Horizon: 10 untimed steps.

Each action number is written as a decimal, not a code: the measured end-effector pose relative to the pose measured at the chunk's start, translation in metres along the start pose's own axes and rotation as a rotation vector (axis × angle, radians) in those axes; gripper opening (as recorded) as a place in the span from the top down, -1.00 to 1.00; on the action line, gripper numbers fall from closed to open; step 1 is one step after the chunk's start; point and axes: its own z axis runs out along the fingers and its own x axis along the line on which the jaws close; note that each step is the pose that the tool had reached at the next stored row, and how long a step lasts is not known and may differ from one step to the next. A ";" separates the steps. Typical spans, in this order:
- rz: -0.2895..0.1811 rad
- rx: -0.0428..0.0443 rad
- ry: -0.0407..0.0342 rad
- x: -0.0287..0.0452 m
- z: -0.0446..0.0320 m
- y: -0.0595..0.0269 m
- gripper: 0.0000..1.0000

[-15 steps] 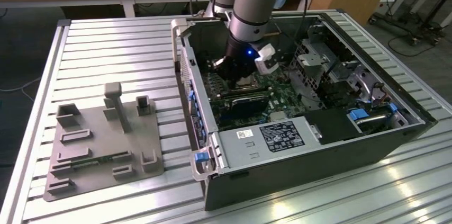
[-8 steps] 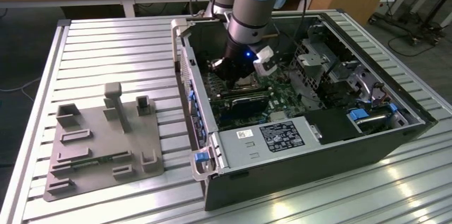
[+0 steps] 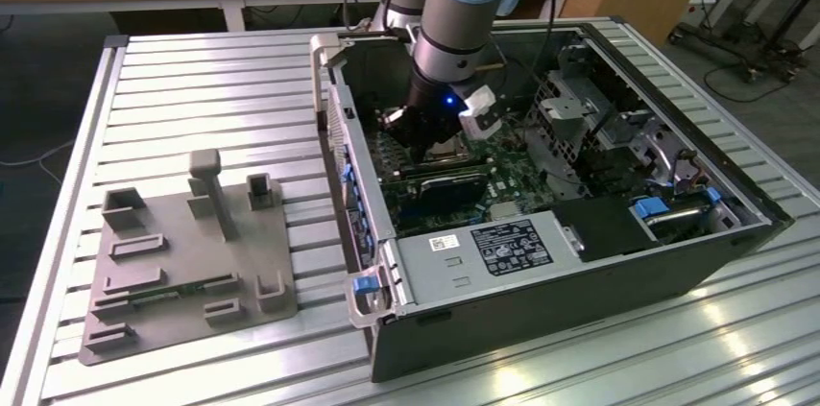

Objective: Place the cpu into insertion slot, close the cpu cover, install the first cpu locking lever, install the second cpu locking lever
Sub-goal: 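Install the second cpu locking lever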

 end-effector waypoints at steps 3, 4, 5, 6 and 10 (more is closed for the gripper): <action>0.000 0.0008 -0.0001 0.0000 0.0001 0.0000 0.80; 0.000 0.0022 -0.0002 -0.0001 0.0002 0.0000 0.80; 0.000 0.0047 -0.0001 0.0000 0.0002 0.0000 0.80; 0.000 0.0084 -0.0001 0.0000 0.0003 0.0001 0.80; 0.000 0.0219 0.0000 -0.0001 -0.0004 0.0001 0.80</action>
